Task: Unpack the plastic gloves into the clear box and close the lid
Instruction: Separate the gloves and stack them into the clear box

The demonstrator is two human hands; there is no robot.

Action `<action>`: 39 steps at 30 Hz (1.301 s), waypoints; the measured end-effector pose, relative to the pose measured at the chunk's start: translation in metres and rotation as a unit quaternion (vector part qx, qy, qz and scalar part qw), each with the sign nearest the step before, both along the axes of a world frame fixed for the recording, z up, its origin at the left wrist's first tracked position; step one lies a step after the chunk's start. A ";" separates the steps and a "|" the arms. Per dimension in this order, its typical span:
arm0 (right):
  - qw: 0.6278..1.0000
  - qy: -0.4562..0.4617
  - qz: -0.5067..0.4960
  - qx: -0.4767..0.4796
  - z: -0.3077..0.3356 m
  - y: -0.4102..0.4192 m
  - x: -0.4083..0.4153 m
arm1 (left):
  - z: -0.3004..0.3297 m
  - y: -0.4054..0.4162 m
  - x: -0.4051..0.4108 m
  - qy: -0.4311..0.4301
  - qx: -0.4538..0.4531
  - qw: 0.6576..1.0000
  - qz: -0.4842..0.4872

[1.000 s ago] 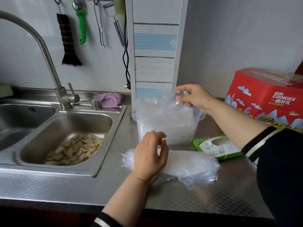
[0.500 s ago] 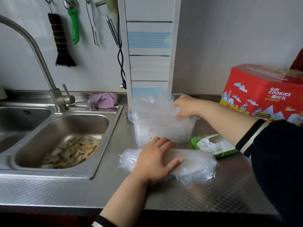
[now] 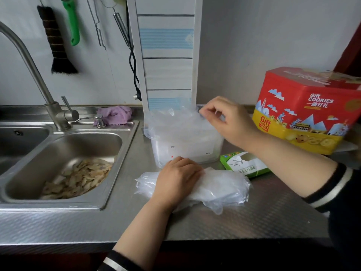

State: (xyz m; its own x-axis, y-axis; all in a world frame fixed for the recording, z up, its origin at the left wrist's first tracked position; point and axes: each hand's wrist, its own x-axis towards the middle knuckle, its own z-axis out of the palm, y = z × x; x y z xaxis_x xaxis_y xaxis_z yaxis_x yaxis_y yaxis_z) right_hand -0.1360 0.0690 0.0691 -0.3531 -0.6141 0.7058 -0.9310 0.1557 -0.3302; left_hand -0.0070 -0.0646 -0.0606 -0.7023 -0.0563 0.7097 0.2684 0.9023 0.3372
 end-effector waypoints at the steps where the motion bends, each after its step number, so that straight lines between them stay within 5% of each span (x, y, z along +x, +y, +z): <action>1: 0.999 -0.024 0.018 0.024 -0.005 0.007 0.012 | 0.002 0.001 0.001 0.019 0.011 1.000 0.010; 6: 0.955 -0.156 -0.046 0.247 -0.019 0.020 0.046 | 0.012 0.002 0.008 0.129 0.068 0.987 0.064; 11: 0.905 -0.306 -0.090 0.283 -0.012 0.018 0.054 | 0.015 0.003 0.013 0.193 0.123 0.968 0.099; 15: 0.867 -0.445 0.036 0.223 -0.004 0.009 0.061 | 0.015 0.002 0.014 0.232 0.072 0.965 0.097; 20: 0.918 -0.327 0.002 0.224 -0.004 -0.007 0.062 | 0.014 0.001 0.013 0.238 0.019 0.967 0.086; 24: 0.952 -0.240 0.016 0.187 0.022 -0.015 0.051 | 0.016 0.002 0.019 0.240 0.067 0.967 0.059; 30: 0.944 -0.260 0.189 0.072 0.084 -0.031 0.030 | 0.017 0.003 0.020 0.230 0.078 0.970 0.029; 36: 0.929 -0.286 0.180 -0.149 0.103 -0.048 -0.003 | 0.015 -0.002 0.016 0.084 0.047 0.995 0.024; 39: 0.926 -0.331 0.096 -0.156 0.081 -0.053 -0.020 | 0.012 -0.001 0.014 -0.001 0.014 1.000 0.023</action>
State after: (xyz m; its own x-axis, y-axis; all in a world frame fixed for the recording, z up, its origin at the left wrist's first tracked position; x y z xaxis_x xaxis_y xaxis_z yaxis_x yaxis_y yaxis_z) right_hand -0.1558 0.0156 0.1499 -0.6775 -0.5134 0.5267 -0.5086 -0.1904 -0.8397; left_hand 0.0074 -0.0653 -0.0489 -0.7005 -0.1085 0.7053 0.2263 0.9036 0.3637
